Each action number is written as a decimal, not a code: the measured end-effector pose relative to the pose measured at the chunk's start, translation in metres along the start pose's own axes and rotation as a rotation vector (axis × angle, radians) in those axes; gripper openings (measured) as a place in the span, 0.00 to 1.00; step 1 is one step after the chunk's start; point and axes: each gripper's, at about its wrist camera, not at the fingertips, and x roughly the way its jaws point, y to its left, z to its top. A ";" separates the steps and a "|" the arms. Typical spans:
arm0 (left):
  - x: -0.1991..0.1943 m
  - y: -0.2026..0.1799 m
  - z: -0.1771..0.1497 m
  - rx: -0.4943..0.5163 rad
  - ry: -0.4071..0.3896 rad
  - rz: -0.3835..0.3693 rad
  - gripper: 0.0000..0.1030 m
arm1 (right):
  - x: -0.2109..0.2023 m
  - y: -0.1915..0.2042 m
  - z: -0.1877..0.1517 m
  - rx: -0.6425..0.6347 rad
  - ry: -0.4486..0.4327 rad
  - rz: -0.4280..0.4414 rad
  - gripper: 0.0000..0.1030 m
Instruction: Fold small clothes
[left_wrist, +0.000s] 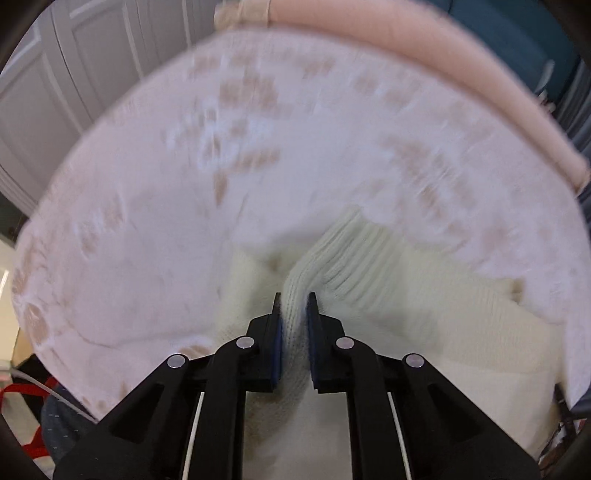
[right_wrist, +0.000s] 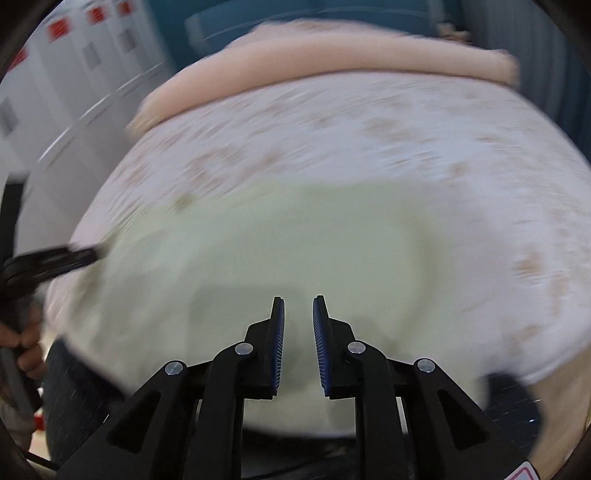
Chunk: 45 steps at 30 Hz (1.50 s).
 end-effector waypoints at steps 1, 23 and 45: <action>0.001 0.001 -0.002 0.007 -0.015 0.017 0.12 | 0.011 0.013 -0.005 -0.031 0.033 0.021 0.16; -0.056 -0.042 -0.104 0.287 -0.015 0.064 0.33 | 0.017 0.069 -0.010 -0.165 0.093 0.027 0.08; -0.089 0.068 -0.103 -0.049 -0.018 0.053 0.85 | 0.050 0.082 -0.004 -0.151 0.126 0.015 0.10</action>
